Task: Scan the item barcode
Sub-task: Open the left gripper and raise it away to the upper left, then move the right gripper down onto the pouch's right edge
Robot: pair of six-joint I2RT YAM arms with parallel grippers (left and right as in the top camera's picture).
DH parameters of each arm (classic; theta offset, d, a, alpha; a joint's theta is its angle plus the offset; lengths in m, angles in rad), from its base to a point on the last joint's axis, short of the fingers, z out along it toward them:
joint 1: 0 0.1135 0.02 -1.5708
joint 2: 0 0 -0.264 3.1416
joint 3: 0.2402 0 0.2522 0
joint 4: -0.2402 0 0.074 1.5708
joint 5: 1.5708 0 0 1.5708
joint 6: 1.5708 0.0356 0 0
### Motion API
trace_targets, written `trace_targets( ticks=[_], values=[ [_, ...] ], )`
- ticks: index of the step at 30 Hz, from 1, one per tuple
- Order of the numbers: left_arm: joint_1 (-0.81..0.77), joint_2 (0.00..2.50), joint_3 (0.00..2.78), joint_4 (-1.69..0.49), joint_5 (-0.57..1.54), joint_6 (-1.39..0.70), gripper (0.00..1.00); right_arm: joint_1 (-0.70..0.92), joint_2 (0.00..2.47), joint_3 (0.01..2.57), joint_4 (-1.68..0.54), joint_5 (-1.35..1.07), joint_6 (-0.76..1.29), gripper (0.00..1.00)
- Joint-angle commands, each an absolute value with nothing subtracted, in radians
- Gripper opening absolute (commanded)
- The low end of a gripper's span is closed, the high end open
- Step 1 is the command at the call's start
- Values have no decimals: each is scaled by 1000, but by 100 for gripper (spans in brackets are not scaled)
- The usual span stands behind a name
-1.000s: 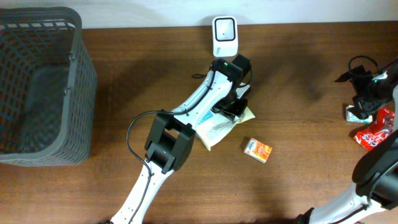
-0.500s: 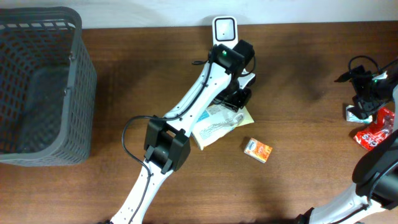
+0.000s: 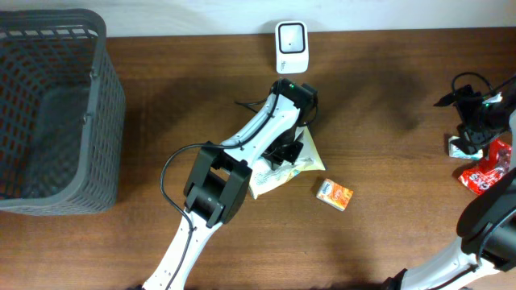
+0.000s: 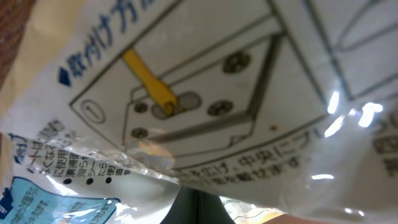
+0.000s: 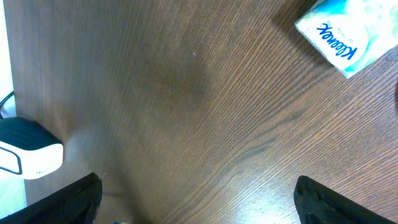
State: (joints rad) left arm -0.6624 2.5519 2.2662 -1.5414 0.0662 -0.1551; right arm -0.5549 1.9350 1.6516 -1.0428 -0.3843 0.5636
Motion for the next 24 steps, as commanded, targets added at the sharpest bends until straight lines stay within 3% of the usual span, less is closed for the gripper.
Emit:
trace_targets(
  ticks=[1,8,13,15,17,19,20,21,24],
  values=[
    [-634,2554,2353,-1607,29,-171,0,-550,1937,1650,-1042,-389,554,99],
    [-560,2460,2693,-1688,29,-170,0,-550,1937,1650,-1042,-389,554,99],
    [-467,2377,2747,-1689,29,-170,1,-550,1937,1650,-1042,-389,554,98],
    [-429,2364,2747,-1689,35,-171,12,-550,1937,1650,-1042,-389,554,98],
    [-404,2362,2747,-1689,59,-170,47,-550,1937,1650,-1042,-390,557,99],
    [-378,2362,2738,-1689,91,-170,61,-550,1937,1650,-1036,-390,557,98],
    [-368,2362,2726,-1689,102,-167,92,-550,1937,1650,-1041,-401,557,98],
    [-363,2362,2709,-1688,113,-163,99,-550,1937,1650,-1066,-432,556,99],
    [-361,2362,2642,-1688,116,-163,99,-540,1937,1647,-1111,-619,472,98]
  ],
)
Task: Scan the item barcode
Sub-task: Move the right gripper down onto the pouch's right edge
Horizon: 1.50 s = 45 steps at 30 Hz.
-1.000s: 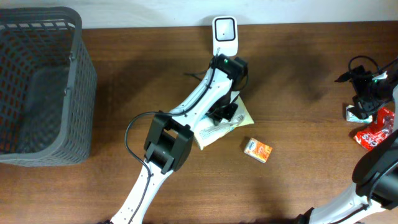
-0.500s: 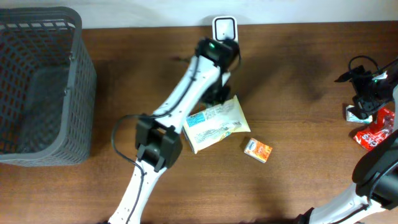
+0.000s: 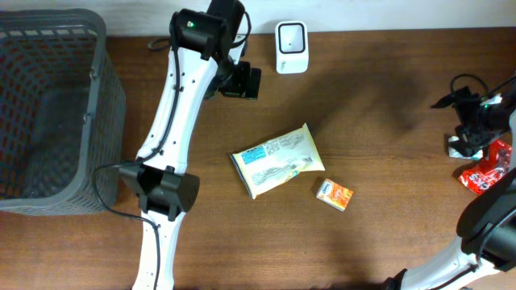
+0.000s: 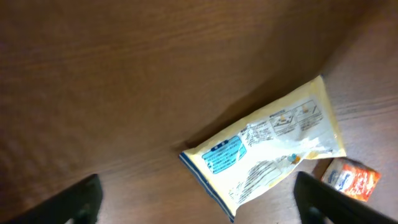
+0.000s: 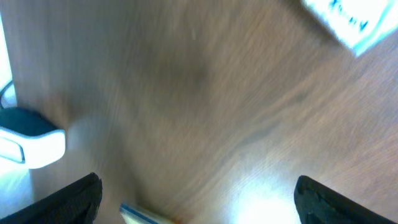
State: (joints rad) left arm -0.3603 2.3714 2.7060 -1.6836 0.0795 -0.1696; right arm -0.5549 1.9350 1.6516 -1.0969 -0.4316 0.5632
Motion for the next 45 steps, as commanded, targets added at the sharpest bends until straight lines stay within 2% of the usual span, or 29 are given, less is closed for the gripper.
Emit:
trace_targets(
  ticks=[1,3,6,10,15,21,27,29,33,35,41,42,44,45],
  values=[
    [-361,2362,2614,-1688,115,-163,99,-526,1937,1646,-1110,-684,377,98],
    [-361,2362,2554,-1672,115,-163,99,-456,1937,1644,-1128,-755,183,99],
    [-353,2362,2478,-1606,115,-164,99,-298,1937,1615,-1135,-629,65,98],
    [-349,2362,2411,-1556,108,-168,99,-97,1938,1546,-1037,-417,47,99],
    [-332,2362,2374,-1557,87,-168,99,64,1938,1501,-944,-413,33,99],
    [-298,2362,2374,-1568,81,-168,99,105,1948,1406,-870,-477,33,99],
    [-294,2362,2374,-1563,82,-168,99,105,1981,1309,-802,-592,-75,99],
    [-294,2362,2374,-1560,81,-168,99,105,1990,1305,-783,-629,-75,90],
    [-293,2362,2374,-1560,81,-167,99,105,2000,1305,-754,-653,-70,86],
    [-294,2362,2374,-1560,81,-167,99,105,2018,1303,-745,-660,-66,75],
    [-294,2362,2374,-1560,81,-167,99,105,2068,1299,-698,-687,-20,63],
    [-294,2362,2374,-1560,81,-167,99,105,2069,1300,-693,-688,-18,54],
    [-293,2362,2374,-1560,81,-167,99,105,2068,1304,-688,-688,2,28],
    [-293,2362,2374,-1560,81,-167,99,105,2068,1304,-683,-688,10,23]
  ],
)
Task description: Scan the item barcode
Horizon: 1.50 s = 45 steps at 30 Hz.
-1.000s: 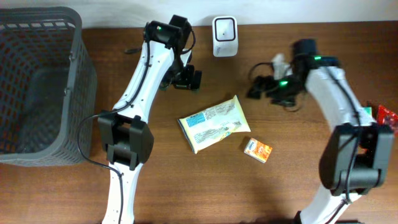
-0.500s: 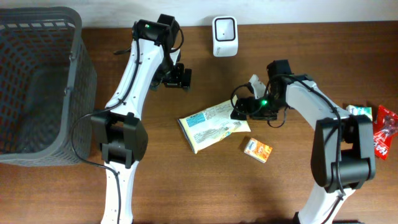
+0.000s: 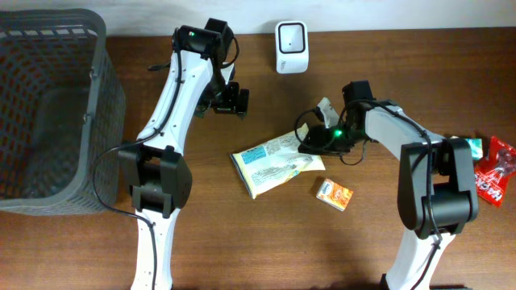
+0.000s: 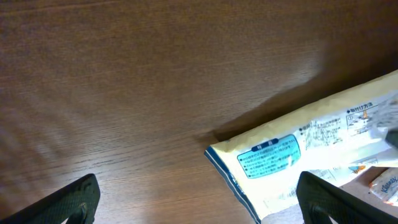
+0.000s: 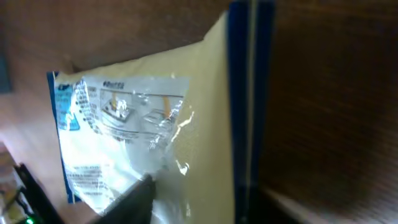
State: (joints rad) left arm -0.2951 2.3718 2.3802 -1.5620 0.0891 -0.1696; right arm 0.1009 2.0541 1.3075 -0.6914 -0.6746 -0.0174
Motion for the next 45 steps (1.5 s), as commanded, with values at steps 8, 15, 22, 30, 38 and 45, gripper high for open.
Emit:
trace_targets(
  ticks=[8,15,22,30,38,45],
  values=[
    [-293,2362,2374,-1560,81,-167,99,83,2067,1460,-833,-664,-20,4],
    [-294,2362,2374,-1560,82,-163,99,83,2067,1701,-1087,-616,-144,10],
    [-294,2362,2374,-1579,86,-162,96,83,2073,1700,-1113,-382,-68,98],
    [-323,2362,2374,-1578,472,42,0,85,2073,1700,-1134,-381,47,9],
    [-458,2362,2255,-1489,546,46,0,102,2076,1580,-1123,-414,71,4],
    [-506,2362,2025,-1301,546,23,0,80,2082,1451,-944,-413,87,4]
  ],
)
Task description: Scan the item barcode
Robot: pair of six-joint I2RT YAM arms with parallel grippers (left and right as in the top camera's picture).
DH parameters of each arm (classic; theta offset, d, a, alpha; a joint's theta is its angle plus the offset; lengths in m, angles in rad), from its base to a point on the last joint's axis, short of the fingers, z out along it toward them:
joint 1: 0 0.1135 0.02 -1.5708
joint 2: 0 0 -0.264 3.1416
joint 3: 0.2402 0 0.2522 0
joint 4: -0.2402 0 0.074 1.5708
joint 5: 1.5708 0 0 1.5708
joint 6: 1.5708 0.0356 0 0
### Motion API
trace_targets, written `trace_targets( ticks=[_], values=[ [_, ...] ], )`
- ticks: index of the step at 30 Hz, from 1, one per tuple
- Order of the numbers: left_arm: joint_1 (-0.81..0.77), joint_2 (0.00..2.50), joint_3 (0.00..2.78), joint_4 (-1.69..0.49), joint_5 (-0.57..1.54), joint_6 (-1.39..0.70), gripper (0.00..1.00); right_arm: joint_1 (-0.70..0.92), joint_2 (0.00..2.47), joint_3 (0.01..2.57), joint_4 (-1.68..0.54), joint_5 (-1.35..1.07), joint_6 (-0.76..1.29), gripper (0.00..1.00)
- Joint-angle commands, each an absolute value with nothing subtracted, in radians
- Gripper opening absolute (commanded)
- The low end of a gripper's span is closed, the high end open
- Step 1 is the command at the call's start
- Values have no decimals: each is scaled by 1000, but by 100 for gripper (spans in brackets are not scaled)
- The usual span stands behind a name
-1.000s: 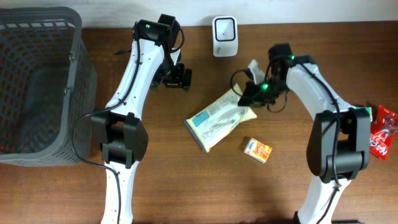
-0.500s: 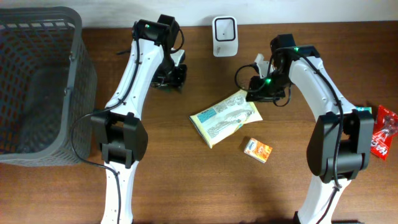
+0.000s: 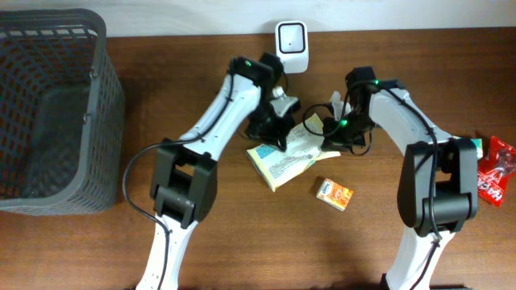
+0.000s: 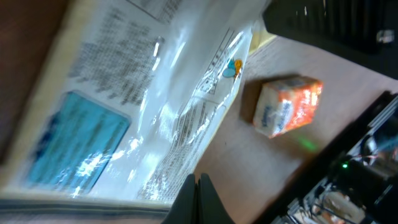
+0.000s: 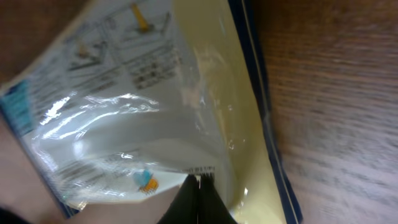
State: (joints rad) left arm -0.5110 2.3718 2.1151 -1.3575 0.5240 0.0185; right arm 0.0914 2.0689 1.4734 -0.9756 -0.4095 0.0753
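Observation:
The item is a cream plastic packet (image 3: 286,159) with blue print, lying mid-table in front of the white scanner (image 3: 290,37). My left gripper (image 3: 272,133) is at its left end. In the left wrist view the packet (image 4: 124,93) fills the upper left and the left gripper (image 4: 199,180) is shut on its edge. My right gripper (image 3: 329,143) is at the right end. In the right wrist view it (image 5: 199,182) is shut on the packet (image 5: 143,112) beside a printed barcode strip.
A small orange box (image 3: 334,193) lies just in front of the packet, also visible from the left wrist (image 4: 287,106). A dark grey basket (image 3: 105,97) stands at the far left. Red packets (image 3: 493,165) lie at the right edge.
My left gripper was open, away to the back left of the packet; now it is shut on the packet's left end. The packet has shifted slightly right and turned. My right gripper stays at its right end.
First my left gripper was down on the packet while the right arm stood at the far right. Then the left arm was up at the back with the packet lying free. Then the right gripper was at the packet's right end. Now both grippers hold it.

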Motion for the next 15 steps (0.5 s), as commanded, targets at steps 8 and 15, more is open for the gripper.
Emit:
trace_targets(
  ticks=[8,15],
  values=[
    [-459,2362,1909,-1232,220,-83,0,34,2085,1415,-910,-276,117,4],
    [-396,2361,1902,-1209,39,-213,0,-15,2083,1409,-924,-167,166,4]
  ],
)
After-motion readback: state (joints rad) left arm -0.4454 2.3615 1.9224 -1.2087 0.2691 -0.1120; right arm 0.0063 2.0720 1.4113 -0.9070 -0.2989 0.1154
